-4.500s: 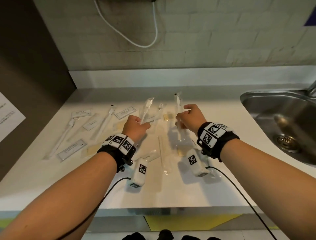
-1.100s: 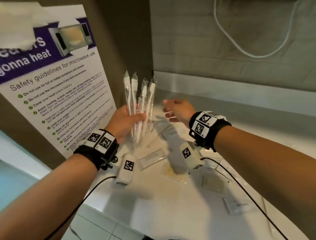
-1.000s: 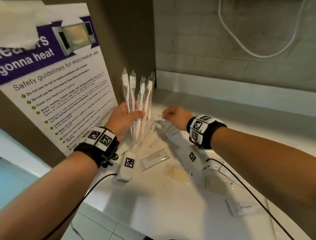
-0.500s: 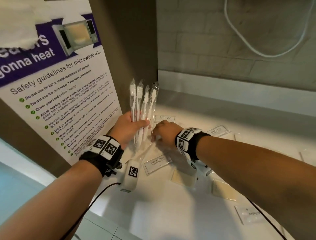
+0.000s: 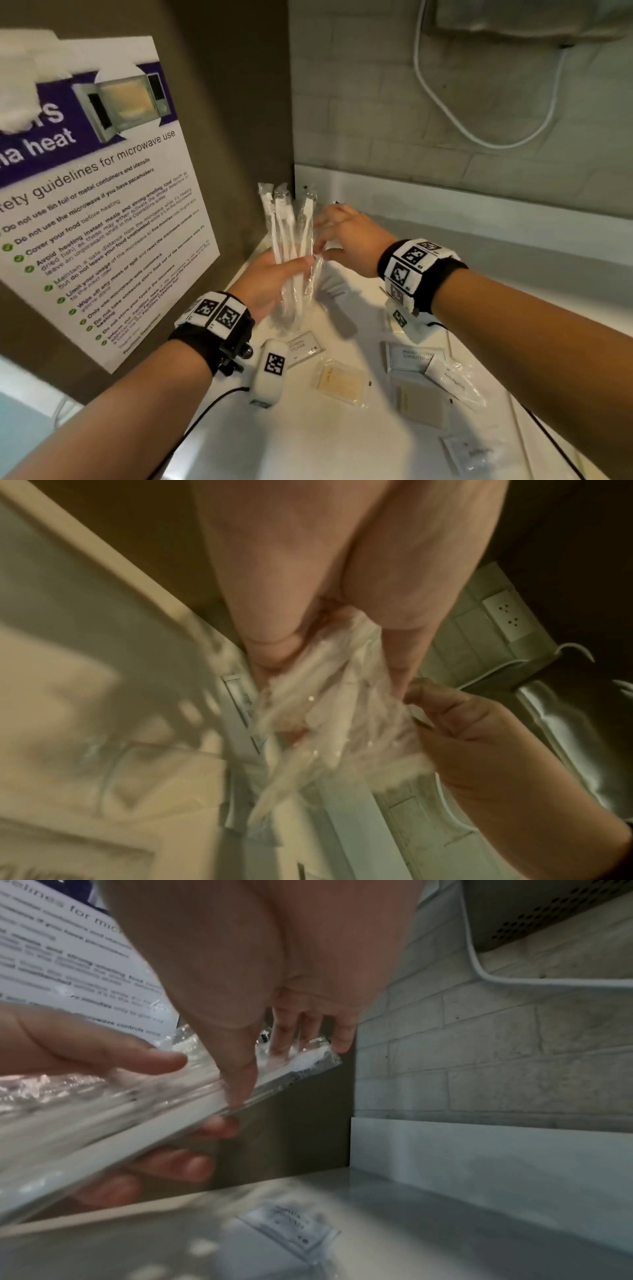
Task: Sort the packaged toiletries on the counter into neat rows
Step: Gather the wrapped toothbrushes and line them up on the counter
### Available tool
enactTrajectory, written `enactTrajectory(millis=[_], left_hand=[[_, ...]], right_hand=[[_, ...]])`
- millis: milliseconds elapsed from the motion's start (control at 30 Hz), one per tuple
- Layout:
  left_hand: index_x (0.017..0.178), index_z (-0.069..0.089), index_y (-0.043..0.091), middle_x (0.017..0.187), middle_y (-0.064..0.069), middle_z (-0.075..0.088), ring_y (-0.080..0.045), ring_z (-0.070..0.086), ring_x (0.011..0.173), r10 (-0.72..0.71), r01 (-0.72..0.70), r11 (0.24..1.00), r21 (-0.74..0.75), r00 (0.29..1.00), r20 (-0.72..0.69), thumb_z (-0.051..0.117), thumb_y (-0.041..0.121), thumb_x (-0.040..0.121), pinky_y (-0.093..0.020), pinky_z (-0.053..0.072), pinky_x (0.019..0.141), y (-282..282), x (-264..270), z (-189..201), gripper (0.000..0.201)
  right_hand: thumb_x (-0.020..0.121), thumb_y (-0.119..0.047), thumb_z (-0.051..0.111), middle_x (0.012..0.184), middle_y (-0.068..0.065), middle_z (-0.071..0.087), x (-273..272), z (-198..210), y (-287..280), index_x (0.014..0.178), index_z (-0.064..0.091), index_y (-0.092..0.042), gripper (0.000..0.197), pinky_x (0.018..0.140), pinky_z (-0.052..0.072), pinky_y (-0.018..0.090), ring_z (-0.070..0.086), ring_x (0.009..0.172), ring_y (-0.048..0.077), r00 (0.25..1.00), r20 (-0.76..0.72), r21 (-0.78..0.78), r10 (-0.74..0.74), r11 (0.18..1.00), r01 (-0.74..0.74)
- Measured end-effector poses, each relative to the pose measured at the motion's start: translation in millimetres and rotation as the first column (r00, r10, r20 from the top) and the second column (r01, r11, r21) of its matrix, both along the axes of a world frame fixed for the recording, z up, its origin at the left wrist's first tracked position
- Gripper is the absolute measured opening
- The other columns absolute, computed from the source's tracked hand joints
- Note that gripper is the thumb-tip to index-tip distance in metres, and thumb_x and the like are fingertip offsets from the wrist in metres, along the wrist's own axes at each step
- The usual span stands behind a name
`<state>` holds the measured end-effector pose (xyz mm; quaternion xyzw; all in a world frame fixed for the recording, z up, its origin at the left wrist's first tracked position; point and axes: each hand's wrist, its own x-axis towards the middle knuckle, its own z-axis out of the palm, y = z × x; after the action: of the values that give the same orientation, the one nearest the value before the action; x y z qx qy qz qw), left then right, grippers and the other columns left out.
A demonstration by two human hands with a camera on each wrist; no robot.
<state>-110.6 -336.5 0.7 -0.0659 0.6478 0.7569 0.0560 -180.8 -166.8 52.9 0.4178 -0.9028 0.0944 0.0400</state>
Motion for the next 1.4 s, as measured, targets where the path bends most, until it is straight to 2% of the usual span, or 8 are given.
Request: enactTrajectory(millis=[133,233,400,567,800,1033,1200,1400], left_hand=[[0.126,0.061,0.01,0.12,-0.013,0.07,-0.028,0.066,0.114,-0.031,0.03,0.999,-0.018,0.998,-0.062,0.076,-0.002,0.076,-0.043,0.05,0.098,1.0,-8.9,10.9,0.054],[0.119,0.066,0.008,0.113,-0.013,0.072,-0.029,0.068,0.109,0.064,-0.068,0.995,-0.076,0.997,-0.047,0.077,-0.009,0.069,-0.043,0.052,0.096,-5.6,-17.7,13.6,0.054],[0.109,0.069,0.007,0.097,-0.009,0.075,-0.022,0.072,0.09,0.203,-0.204,0.97,-0.134,0.979,-0.018,0.077,-0.008,0.071,-0.04,0.056,0.085,-18.6,-25.0,6.6,0.042],[0.106,0.071,0.014,0.099,-0.007,0.077,-0.025,0.073,0.095,0.22,-0.208,0.96,-0.188,0.975,0.041,0.078,-0.004,0.071,-0.043,0.058,0.083,-28.1,-20.7,-8.8,0.04],[0.105,0.071,0.011,0.098,-0.011,0.076,-0.026,0.071,0.086,0.225,-0.205,0.96,-0.19,0.97,0.092,0.076,-0.005,0.072,-0.036,0.057,0.069,-34.7,-12.0,-19.7,0.037],[0.11,0.068,0.011,0.1,-0.008,0.076,-0.02,0.072,0.085,0.155,-0.137,0.972,-0.191,0.984,0.085,0.074,-0.006,0.074,-0.031,0.057,0.064,-24.3,2.8,-12.0,0.04],[0.105,0.067,0.02,0.101,-0.005,0.076,-0.022,0.071,0.096,0.072,-0.05,0.975,-0.218,0.993,0.092,0.073,-0.005,0.076,-0.039,0.059,0.079,-6.5,17.5,-7.3,0.038],[0.116,0.065,0.013,0.101,-0.005,0.076,-0.024,0.071,0.094,0.014,0.007,0.966,-0.257,0.997,0.081,0.072,-0.002,0.078,-0.037,0.058,0.075,14.7,26.9,-3.4,0.041]], right_hand=[[0.08,-0.022,0.072,0.128,0.002,0.054,-7.2,6.4,-11.2,0.1,0.072,-0.02,0.02,0.106,0.035,0.042,0.037,0.127,0.026,0.999,-0.036,-0.124,0.005,0.992,-0.01],[0.075,-0.021,0.075,0.134,0.004,0.049,-10.4,11.4,-18.6,0.116,0.063,-0.021,0.043,0.106,0.034,0.037,0.035,0.125,0.025,0.997,-0.072,-0.195,-0.037,0.981,0.022],[0.077,-0.015,0.07,0.144,0.012,0.034,-23.3,-0.9,-24.7,0.143,0.034,-0.015,0.075,0.106,0.03,0.036,0.032,0.129,0.032,0.95,0.114,-0.332,-0.292,0.889,0.314],[0.089,-0.044,0.06,0.154,0.011,0.032,-33.3,-37.4,-45.7,0.151,0.022,-0.014,0.079,0.113,0.022,0.036,0.03,0.14,0.032,0.909,0.252,0.219,-0.331,0.935,0.28],[0.087,-0.069,0.037,0.161,0.006,0.014,-36.0,-89.2,-51.9,0.153,0.013,-0.021,0.085,0.118,0.014,0.044,0.012,0.148,0.029,0.919,0.289,0.468,-0.267,0.877,0.108],[0.087,-0.059,0.05,0.16,0.015,0.01,26.8,-76.9,8.9,0.15,0.017,-0.024,0.079,0.118,0.016,0.048,0.018,0.143,0.04,0.893,0.374,0.449,-0.252,0.891,0.063],[0.09,-0.047,0.055,0.151,0.014,0.025,85.0,-55.0,44.4,0.147,0.024,-0.017,0.072,0.111,0.024,0.041,0.033,0.133,0.035,0.889,0.378,0.483,-0.258,0.874,0.049],[0.092,-0.046,0.054,0.157,0.009,0.017,119.9,-46.3,74.3,0.149,0.022,-0.021,0.07,0.114,0.02,0.04,0.024,0.14,0.034,0.853,0.431,0.508,-0.294,0.861,0.04]])
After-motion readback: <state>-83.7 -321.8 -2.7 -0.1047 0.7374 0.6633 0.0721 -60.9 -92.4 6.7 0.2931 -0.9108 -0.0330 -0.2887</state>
